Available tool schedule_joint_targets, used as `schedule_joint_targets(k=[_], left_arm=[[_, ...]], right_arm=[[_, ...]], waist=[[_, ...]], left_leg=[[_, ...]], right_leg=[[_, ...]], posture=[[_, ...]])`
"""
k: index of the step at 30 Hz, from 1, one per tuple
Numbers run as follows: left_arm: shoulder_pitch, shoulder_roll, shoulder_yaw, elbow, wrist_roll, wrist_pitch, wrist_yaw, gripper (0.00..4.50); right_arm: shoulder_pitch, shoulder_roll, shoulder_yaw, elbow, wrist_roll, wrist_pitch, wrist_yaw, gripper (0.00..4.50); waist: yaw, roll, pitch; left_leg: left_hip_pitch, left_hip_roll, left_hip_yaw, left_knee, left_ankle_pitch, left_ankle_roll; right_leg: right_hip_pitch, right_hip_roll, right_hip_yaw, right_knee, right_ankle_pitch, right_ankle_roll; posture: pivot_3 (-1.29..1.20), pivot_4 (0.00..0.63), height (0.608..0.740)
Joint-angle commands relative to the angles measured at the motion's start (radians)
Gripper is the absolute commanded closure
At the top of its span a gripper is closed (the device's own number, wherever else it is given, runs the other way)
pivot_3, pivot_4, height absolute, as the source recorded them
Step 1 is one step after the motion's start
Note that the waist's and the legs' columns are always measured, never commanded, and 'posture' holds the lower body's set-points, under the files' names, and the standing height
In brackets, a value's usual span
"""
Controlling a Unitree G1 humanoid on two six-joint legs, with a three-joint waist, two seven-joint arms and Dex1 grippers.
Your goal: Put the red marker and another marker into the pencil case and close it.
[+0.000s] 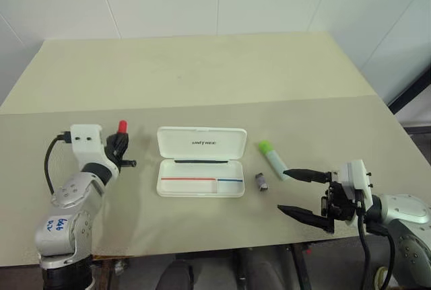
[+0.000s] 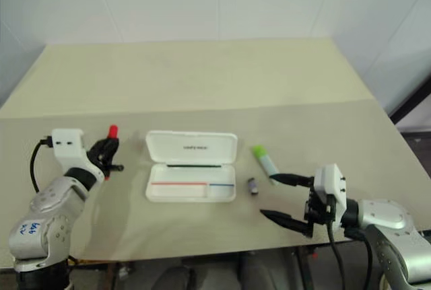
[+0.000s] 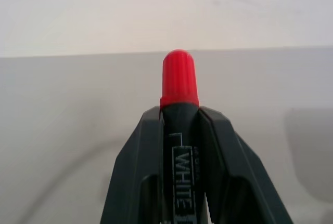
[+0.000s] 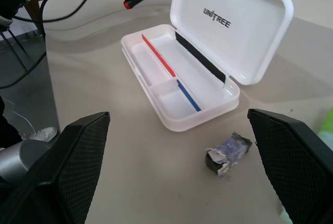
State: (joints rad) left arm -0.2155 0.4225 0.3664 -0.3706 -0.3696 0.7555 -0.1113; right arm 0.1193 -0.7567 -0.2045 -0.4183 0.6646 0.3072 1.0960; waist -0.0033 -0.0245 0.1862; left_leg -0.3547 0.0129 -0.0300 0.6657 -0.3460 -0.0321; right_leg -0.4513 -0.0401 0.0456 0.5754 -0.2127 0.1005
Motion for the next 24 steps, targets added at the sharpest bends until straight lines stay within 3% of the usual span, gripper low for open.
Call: schedule_joint_targets(k=[1, 13, 18, 24], left_arm=[[-0.101, 0.064, 0.023, 0.037, 0.008, -0.062, -0.040, 3.92], [-0.423, 0.192, -0.099, 0.306, 0.015, -0.319, -0.345, 3.92], [-0.496, 0.178, -0.172, 0.287, -0.056, -0.273, -0.477, 3.92], [-0.458, 0.213, -0.251, 0.260, -0.085, -0.361, -0.724, 3.92]], right_arm=[[0.011, 0.008, -0.031, -0.016, 0.000, -0.018, -0.012, 0.00], [0.053, 0.029, -0.072, -0.057, -0.001, -0.040, -0.060, 0.00], [0.076, 0.040, -0.077, -0.071, -0.011, -0.051, -0.089, 0.00], [0.109, 0.059, -0.070, -0.098, -0.020, -0.064, -0.113, 0.00]], waist=[[0.005, 0.000, 0.000], [0.014, -0.002, 0.001], [0.010, -0.002, 0.001], [0.001, -0.002, 0.001]], left_leg=[[0.000, 0.000, 0.000, 0.000, 0.000, 0.000], [0.004, -0.002, 0.002, 0.011, 0.000, 0.001], [0.004, -0.002, 0.004, 0.013, 0.000, 0.001], [0.004, -0.002, 0.004, 0.014, 0.000, 0.002]], right_leg=[[0.000, 0.000, 0.000, 0.000, 0.000, 0.000], [0.007, -0.001, 0.002, 0.001, 0.002, 0.002], [0.007, -0.001, 0.004, 0.002, 0.003, 0.004], [0.007, 0.000, 0.006, 0.003, 0.003, 0.004]], posture=[[0.00, 0.150, 0.740], [0.00, 0.150, 0.740], [0.00, 0.150, 0.740], [0.00, 0.150, 0.740]])
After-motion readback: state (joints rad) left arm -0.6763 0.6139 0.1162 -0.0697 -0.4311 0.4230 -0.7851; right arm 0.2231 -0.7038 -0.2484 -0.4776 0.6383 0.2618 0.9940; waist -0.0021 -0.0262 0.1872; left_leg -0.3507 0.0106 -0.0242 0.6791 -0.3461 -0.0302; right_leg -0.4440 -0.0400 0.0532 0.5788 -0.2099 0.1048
